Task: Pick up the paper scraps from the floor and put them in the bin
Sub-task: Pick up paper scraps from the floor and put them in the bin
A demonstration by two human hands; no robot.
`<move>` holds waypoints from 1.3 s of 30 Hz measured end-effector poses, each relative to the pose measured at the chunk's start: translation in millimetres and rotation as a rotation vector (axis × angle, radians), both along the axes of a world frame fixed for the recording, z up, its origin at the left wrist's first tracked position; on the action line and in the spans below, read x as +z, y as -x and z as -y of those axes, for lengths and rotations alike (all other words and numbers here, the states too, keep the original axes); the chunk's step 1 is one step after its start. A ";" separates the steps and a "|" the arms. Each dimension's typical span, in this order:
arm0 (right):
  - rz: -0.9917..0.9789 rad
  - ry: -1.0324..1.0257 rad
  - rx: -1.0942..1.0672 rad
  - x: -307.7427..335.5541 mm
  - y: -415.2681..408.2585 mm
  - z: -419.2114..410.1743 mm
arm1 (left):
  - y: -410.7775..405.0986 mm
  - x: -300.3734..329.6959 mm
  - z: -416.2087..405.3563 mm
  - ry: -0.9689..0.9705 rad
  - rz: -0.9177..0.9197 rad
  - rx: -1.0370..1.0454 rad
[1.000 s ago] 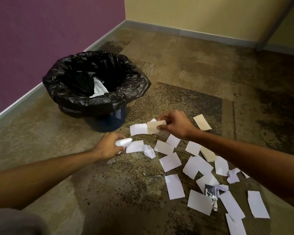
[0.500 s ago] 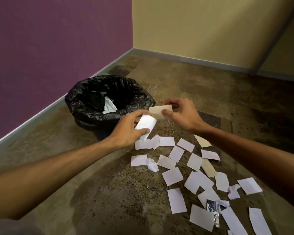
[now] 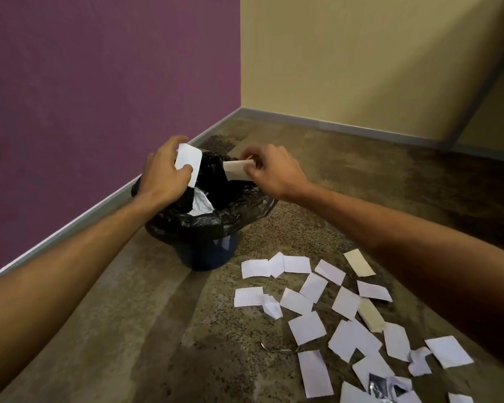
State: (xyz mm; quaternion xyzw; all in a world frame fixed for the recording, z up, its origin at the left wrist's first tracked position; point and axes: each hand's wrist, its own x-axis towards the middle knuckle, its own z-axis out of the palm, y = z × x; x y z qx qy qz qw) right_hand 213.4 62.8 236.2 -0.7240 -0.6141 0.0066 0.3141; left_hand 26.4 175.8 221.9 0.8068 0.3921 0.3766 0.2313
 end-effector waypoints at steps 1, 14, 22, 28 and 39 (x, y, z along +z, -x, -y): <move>0.022 0.012 0.004 -1.5 3.8 -7.9 | 2.8 -1.4 -5.7 0.014 -0.023 0.019; 0.027 0.022 0.000 -31.1 13.8 -24.3 | 3.5 -24.1 0.5 -0.182 -0.217 0.073; 0.014 -0.012 -0.102 -53.3 -14.0 26.4 | -18.9 -37.7 62.0 -0.399 -0.170 -0.183; -0.007 0.195 -0.066 -92.2 -34.3 55.9 | -36.2 -69.4 94.6 -0.319 -0.258 -0.349; 0.057 0.569 0.002 -161.0 -59.0 93.7 | -40.1 -156.2 92.6 -0.226 -0.763 -0.513</move>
